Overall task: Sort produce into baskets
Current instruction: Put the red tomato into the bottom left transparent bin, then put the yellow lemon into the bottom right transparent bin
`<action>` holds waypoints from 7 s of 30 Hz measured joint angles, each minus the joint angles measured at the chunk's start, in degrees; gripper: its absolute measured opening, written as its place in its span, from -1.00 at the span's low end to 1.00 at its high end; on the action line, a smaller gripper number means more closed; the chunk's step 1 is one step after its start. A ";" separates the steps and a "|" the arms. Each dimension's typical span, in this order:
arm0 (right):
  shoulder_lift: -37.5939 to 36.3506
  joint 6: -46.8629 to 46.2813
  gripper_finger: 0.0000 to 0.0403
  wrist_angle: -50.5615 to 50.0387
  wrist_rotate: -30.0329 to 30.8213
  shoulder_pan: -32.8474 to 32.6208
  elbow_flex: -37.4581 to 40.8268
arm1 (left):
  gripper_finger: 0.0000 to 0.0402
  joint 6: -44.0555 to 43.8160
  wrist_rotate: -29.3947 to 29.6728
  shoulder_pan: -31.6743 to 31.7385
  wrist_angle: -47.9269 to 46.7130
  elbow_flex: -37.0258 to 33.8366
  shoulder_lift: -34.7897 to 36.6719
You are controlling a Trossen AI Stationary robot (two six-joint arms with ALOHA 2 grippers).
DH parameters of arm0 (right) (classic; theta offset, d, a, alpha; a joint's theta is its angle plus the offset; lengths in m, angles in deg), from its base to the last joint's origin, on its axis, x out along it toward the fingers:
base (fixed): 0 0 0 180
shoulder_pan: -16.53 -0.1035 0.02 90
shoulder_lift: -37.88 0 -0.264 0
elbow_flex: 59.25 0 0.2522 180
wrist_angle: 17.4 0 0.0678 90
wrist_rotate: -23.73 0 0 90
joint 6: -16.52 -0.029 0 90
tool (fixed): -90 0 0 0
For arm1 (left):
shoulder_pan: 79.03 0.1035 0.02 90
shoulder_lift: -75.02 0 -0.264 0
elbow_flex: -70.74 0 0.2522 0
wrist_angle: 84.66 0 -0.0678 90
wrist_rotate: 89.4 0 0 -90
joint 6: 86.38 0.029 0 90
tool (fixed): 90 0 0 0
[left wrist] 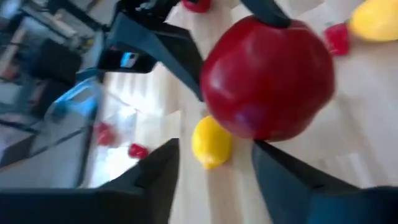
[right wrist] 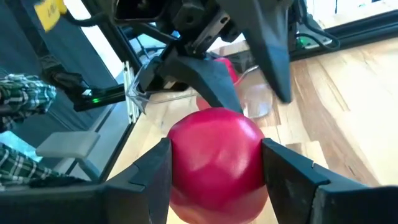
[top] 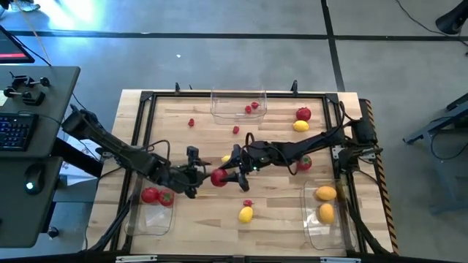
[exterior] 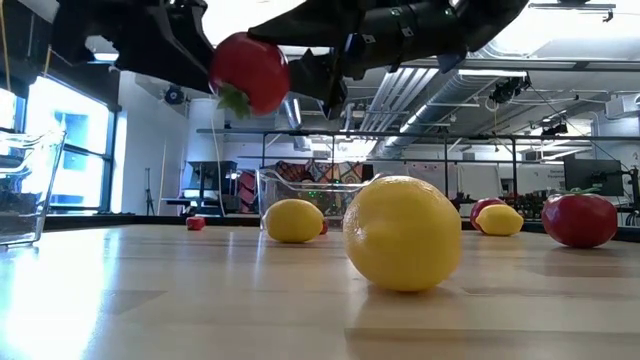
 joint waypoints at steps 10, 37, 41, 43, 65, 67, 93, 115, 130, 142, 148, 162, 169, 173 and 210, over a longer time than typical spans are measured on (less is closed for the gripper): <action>0.00 0.44 -0.04 0.93 -0.09 0.24 -0.07 | 0.46 5.21 1.77 -4.66 -0.12 0.00 -0.23; 0.02 1.58 -0.04 3.60 -2.65 0.20 -0.02 | 0.47 11.30 -0.70 -6.52 2.79 1.31 -0.10; 0.02 1.40 -0.04 3.91 -3.06 0.21 0.00 | 0.47 12.44 -1.05 -6.18 3.05 1.31 -0.10; 0.02 1.33 -0.04 4.03 -3.20 0.21 0.00 | 0.47 13.39 -1.27 -5.82 4.33 1.31 -0.10; 0.02 1.43 0.04 5.31 -5.03 -0.14 0.02 | 0.34 18.35 -10.61 -1.78 10.91 1.29 -0.58; 0.02 1.53 0.10 5.31 -4.86 -0.16 0.02 | 0.28 18.54 -10.53 -1.80 10.95 1.29 -0.68; -10.67 12.62 -0.14 -17.44 16.57 -0.95 -0.04 | 0.16 -14.84 -29.24 -5.55 -35.81 20.36 2.31; -10.67 14.99 -0.98 -17.94 13.53 -1.67 0.00 | -0.03 -67.30 -49.85 -23.83 -48.20 9.58 2.32; -10.67 14.97 -1.00 -18.83 13.53 -1.67 0.00 | 0.27 -73.37 -53.39 -18.88 -44.22 3.87 2.31; -10.67 14.97 -1.00 -19.65 13.53 -1.67 0.04 | 0.41 -74.40 -55.26 -17.98 -44.59 3.87 2.31; -10.67 14.97 -1.00 -19.91 13.55 -1.67 0.04 | 0.32 -68.00 -60.65 -18.39 -45.31 5.34 2.31; -10.67 16.63 -1.00 -12.29 19.12 -1.30 6.30 | -0.95 -38.54 -44.24 -6.79 -40.73 8.15 7.99; -12.25 14.09 -1.00 -4.52 18.50 0.80 12.61 | -0.95 -16.01 -43.85 4.14 -27.75 7.96 8.88; -13.88 14.15 -1.00 -3.24 18.57 1.02 14.06 | -0.99 -5.75 -44.77 10.62 -20.46 7.89 8.01; -33.16 1.75 -0.58 -61.98 45.83 3.78 12.11 | -0.99 3.29 -54.26 34.16 41.64 -17.40 5.65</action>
